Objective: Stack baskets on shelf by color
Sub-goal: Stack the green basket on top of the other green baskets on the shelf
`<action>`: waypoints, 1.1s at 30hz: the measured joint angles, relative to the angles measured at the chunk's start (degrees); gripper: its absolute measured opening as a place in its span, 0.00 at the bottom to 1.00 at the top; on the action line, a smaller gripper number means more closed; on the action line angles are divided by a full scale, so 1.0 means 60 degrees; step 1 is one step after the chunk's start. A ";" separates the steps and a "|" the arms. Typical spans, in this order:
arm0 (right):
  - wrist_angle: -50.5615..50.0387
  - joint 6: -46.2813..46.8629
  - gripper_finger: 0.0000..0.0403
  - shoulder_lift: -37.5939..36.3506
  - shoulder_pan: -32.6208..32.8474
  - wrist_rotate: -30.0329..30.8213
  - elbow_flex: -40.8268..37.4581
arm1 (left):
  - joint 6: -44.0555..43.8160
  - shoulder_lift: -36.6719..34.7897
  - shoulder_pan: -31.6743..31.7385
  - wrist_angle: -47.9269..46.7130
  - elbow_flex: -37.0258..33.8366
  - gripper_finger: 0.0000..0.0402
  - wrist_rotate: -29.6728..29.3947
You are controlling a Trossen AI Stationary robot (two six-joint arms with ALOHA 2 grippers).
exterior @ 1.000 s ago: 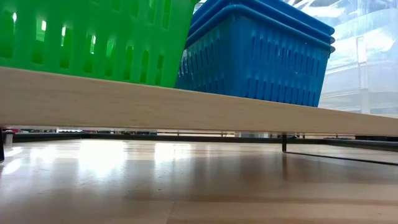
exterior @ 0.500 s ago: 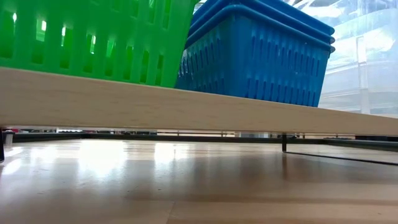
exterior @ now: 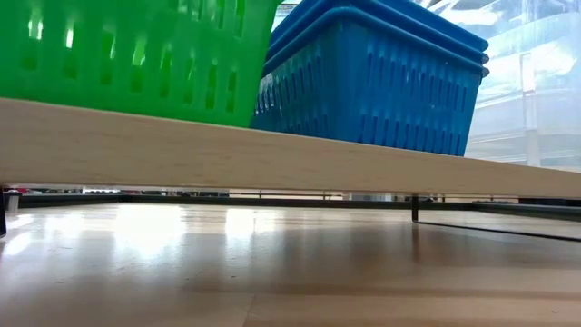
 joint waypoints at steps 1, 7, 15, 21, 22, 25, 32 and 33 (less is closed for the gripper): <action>0.0000 0.0000 0.26 0.0004 0.0000 0.0000 0.0000 | 0.0003 0.0000 0.0000 0.0191 -0.0104 0.00 0.0052; -0.0004 -0.0004 0.26 0.0004 0.0000 -0.0007 0.0000 | -0.0512 0.0008 0.0178 0.0273 0.0443 0.00 0.0682; 0.0007 -0.0004 0.26 0.0002 0.0000 -0.0004 0.0000 | -0.3910 -0.0197 0.0313 -0.2149 0.2689 0.00 -0.2645; -0.0004 -0.0004 0.26 0.0003 0.0000 0.0001 0.0000 | -0.7907 -0.0552 0.0251 -0.3002 0.2334 0.06 -0.3520; -0.0002 -0.0004 0.26 -0.0004 0.0000 0.0004 0.0000 | -0.8204 -0.0612 0.0242 -0.2746 0.2242 0.06 -0.3211; -0.0009 -0.0007 0.26 0.0004 0.0000 0.0004 0.0000 | -0.8779 -0.0580 0.0144 -0.3169 0.1752 0.07 -0.2599; -0.0053 -0.0017 0.26 0.0004 0.0000 0.0015 0.0000 | -0.9388 -0.0512 -0.0146 -0.2186 0.0313 0.05 -0.1305; -0.0067 -0.0038 0.26 0.0004 0.0000 0.0017 0.0000 | -0.9381 -0.0505 -0.0162 -0.1977 0.0140 0.05 -0.1071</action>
